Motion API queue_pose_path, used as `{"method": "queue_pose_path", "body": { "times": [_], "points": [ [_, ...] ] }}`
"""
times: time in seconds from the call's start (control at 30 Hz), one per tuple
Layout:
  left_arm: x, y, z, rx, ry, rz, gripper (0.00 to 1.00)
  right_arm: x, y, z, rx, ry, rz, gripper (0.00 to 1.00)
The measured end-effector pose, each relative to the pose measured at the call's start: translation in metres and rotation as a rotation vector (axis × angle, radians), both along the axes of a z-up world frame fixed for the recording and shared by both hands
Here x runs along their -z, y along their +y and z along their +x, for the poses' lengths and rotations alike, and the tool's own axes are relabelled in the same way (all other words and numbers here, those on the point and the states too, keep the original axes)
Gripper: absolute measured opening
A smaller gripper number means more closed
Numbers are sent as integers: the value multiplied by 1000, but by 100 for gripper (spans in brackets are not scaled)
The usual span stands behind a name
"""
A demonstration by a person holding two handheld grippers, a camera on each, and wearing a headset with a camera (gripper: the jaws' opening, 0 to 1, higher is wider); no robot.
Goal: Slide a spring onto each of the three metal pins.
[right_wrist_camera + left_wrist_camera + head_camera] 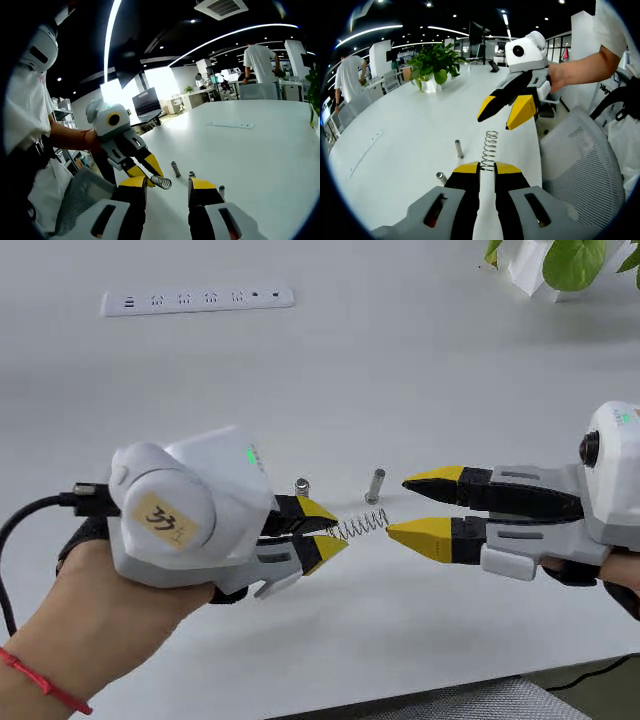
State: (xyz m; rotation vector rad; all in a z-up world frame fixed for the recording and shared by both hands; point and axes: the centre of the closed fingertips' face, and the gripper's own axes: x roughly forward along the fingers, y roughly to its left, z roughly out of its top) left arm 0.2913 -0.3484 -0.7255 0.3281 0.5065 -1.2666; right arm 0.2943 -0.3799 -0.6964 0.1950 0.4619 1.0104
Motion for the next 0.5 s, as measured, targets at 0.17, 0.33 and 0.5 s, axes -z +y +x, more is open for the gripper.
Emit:
{"method": "queue_pose_path", "body": {
  "times": [0.17, 0.33, 0.5],
  "points": [
    [-10, 3, 2, -25, -7, -37, 6, -6, 8, 0, 28, 26, 70, 23],
    [-20, 2, 4, -45, -4, -86, 6, -9, 17, -1, 24, 35, 94, 20],
    [-24, 0, 2, -49, -1, -115, 6, -16, 22, 1, 32, 45, 140, 17]
  ]
}}
